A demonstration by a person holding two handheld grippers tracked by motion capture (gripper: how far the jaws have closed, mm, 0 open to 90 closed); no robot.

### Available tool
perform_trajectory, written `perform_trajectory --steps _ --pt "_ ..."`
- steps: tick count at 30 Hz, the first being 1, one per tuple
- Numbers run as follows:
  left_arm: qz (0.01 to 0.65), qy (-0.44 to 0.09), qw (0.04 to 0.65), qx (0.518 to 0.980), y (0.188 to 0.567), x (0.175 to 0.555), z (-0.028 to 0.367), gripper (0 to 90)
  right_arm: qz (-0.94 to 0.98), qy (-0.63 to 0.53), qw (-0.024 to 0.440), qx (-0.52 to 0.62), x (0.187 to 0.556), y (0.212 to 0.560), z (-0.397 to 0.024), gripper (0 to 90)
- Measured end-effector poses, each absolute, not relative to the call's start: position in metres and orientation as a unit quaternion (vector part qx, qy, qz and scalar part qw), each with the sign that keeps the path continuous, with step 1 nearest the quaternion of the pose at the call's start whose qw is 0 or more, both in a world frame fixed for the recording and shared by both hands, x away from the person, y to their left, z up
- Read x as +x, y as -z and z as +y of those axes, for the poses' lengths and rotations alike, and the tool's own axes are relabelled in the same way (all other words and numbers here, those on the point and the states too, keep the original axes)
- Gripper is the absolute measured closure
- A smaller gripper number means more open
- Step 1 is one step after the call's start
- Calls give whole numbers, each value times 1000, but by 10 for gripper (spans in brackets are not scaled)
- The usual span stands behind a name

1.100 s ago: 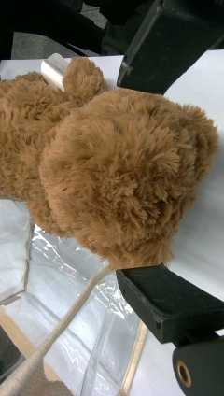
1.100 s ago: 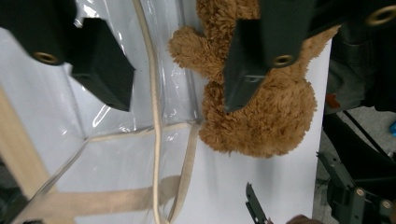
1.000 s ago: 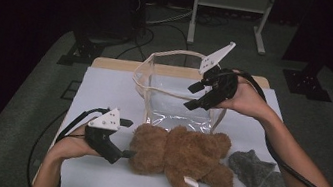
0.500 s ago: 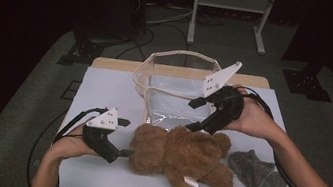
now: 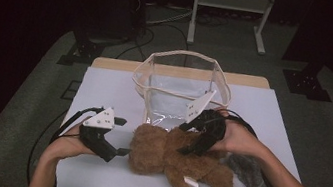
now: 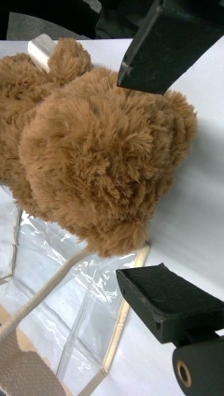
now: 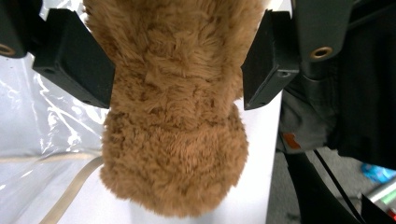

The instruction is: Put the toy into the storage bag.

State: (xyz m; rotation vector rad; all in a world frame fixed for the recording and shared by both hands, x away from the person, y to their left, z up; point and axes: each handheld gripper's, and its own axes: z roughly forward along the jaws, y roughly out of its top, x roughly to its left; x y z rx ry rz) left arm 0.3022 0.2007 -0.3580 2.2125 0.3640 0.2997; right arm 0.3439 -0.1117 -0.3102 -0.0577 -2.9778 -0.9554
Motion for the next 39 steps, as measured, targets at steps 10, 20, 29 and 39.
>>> perform_trajectory --steps 10,20,29,39 --pt "147 -121 424 885 357 302 203 72 -961 276 -1 -15 344 341 -101 196" --pt "151 -120 423 886 358 303 205 73 -959 281 0 -30 344 356 -110 173" --pt "153 -118 423 885 359 304 206 73 -958 284 6 -39 342 370 -112 146" --pt "159 -122 425 882 358 303 211 73 -956 289 6 -45 344 379 -114 176"
